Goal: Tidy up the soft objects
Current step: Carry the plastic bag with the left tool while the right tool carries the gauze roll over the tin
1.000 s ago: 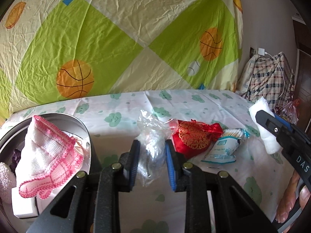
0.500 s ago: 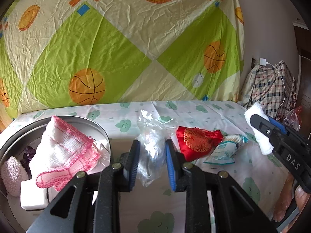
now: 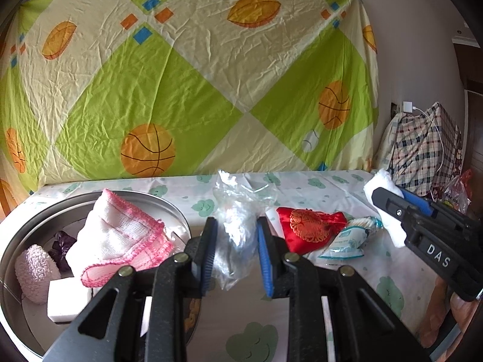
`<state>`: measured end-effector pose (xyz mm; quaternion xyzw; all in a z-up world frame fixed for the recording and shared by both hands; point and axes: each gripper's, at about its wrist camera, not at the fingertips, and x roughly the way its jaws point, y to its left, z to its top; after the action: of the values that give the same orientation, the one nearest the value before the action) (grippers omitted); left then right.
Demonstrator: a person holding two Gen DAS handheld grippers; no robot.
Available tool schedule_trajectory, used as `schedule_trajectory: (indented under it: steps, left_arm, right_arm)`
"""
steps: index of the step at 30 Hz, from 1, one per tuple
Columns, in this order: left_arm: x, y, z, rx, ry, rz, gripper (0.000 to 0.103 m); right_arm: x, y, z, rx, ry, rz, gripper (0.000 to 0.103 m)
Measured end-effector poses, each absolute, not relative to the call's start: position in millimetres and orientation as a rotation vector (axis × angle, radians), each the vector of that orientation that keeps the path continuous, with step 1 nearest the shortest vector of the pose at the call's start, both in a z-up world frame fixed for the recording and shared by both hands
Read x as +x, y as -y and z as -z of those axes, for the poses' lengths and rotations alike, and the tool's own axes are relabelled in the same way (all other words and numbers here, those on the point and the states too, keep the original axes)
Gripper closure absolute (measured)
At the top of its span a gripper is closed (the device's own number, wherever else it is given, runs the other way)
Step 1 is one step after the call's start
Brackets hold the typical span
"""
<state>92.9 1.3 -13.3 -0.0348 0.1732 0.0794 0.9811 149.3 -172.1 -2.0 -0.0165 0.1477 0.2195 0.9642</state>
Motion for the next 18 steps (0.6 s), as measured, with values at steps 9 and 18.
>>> schedule_trajectory:
  steps: [9,18]
  left_arm:
    - [84.4,-4.8,12.1,-0.074,-0.327,-0.161,0.078]
    - [74.9,-11.6,11.4,-0.084,-0.313,-0.167,0.078]
  right_arm:
    - [143.7,163.2,2.2,-0.038,-0.298,-0.463,0.068]
    - [134.8,149.7,2.6,-0.056,-0.291,-0.48,0.068]
